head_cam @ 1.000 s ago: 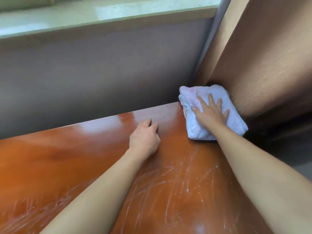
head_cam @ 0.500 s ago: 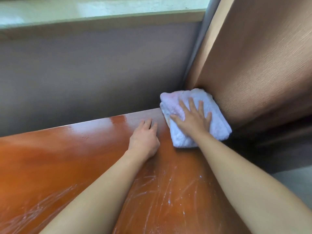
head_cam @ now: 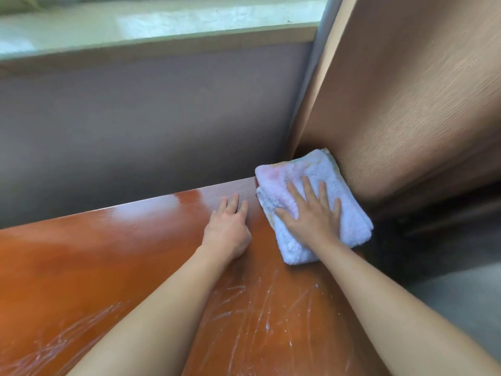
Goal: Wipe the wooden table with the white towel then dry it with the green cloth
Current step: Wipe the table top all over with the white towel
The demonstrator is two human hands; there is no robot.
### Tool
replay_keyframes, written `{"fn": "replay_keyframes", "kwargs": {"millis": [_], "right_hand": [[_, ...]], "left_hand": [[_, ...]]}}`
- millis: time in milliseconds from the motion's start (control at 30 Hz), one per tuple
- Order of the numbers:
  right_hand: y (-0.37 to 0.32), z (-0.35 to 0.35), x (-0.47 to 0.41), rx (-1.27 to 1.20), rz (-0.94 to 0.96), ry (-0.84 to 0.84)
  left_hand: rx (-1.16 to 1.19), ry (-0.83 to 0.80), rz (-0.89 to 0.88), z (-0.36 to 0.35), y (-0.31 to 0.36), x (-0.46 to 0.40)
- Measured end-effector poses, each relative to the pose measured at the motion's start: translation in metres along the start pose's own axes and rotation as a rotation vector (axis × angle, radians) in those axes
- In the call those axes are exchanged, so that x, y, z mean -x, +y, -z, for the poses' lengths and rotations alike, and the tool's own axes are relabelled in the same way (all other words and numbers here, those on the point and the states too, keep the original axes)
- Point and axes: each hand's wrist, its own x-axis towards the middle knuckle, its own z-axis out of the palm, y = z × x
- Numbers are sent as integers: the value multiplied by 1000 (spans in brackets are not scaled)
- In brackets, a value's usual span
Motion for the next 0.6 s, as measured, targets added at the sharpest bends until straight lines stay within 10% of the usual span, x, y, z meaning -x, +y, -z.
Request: {"fn": "replay_keyframes", "kwargs": {"millis": [600], "right_hand": [[25,5,-11,-26,1,-31]], "left_hand": [[-51,9,57,-9,4,-9]]}}
